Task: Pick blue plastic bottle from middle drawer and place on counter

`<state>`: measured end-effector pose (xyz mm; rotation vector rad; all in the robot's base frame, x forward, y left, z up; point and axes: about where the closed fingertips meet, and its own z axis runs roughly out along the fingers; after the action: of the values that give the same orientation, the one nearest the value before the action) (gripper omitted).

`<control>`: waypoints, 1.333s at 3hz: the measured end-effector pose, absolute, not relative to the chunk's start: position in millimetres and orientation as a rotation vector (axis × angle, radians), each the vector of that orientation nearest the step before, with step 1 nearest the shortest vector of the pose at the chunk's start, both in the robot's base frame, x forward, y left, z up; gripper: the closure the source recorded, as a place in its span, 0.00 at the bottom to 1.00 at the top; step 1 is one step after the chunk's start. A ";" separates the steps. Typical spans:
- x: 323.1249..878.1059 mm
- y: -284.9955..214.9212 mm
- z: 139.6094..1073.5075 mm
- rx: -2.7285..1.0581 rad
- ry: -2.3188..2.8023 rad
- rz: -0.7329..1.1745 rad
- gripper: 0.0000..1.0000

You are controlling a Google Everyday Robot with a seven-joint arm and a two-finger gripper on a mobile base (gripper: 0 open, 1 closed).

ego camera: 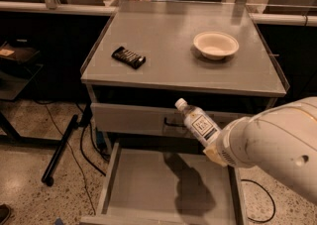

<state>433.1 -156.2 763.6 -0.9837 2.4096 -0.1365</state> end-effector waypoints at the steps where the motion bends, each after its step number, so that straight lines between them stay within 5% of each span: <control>1: 452.9 -168.3 800.4 -0.944 2.363 -0.191 1.00; 4: 495.3 -162.0 856.4 -0.949 2.263 -0.247 1.00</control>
Offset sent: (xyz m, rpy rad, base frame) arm 0.0740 -0.0123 0.1374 -0.0347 -0.2322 -0.0237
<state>495.3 -162.0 856.4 -0.9494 2.2631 -0.2471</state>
